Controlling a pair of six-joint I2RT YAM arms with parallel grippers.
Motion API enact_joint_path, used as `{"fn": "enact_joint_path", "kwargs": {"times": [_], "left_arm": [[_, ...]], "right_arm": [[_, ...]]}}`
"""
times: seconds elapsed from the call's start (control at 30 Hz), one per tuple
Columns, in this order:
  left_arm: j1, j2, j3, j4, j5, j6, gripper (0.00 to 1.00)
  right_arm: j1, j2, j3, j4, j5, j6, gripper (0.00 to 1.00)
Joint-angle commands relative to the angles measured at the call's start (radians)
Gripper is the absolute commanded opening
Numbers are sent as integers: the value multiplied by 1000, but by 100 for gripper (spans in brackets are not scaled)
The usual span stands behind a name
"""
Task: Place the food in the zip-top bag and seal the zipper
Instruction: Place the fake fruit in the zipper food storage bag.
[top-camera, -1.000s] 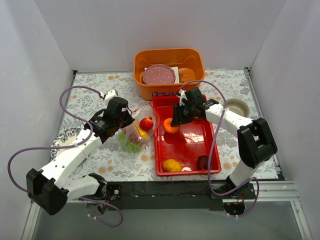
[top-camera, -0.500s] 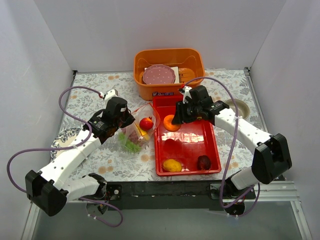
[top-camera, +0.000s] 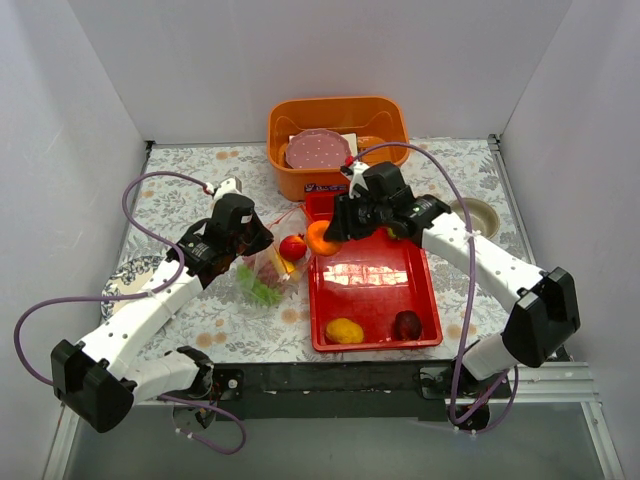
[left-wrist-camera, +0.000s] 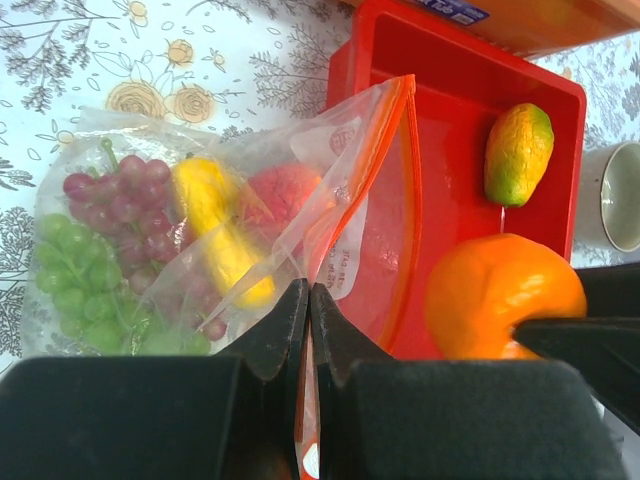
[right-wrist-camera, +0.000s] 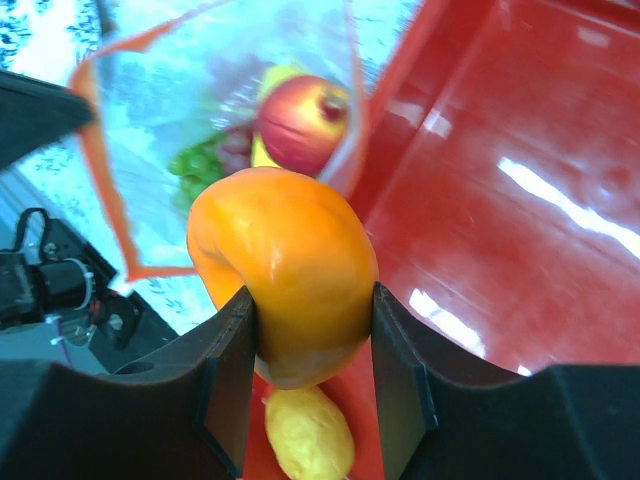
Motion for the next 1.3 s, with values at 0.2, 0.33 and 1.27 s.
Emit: {"fn": "enact_joint_path", "kwargs": {"times": [0.2,0.33,1.27], "left_arm": [[5,-53,-28,46,102,49,0],[5,-56,-1,54,114,30,0],[5,-184,39,-60,-142,-83,0]], "right_arm": [[133,192,148,74,-10,39,17],[164,253,212,77,-20,19,17],[87,128,219,-42,179,-56,84]]}}
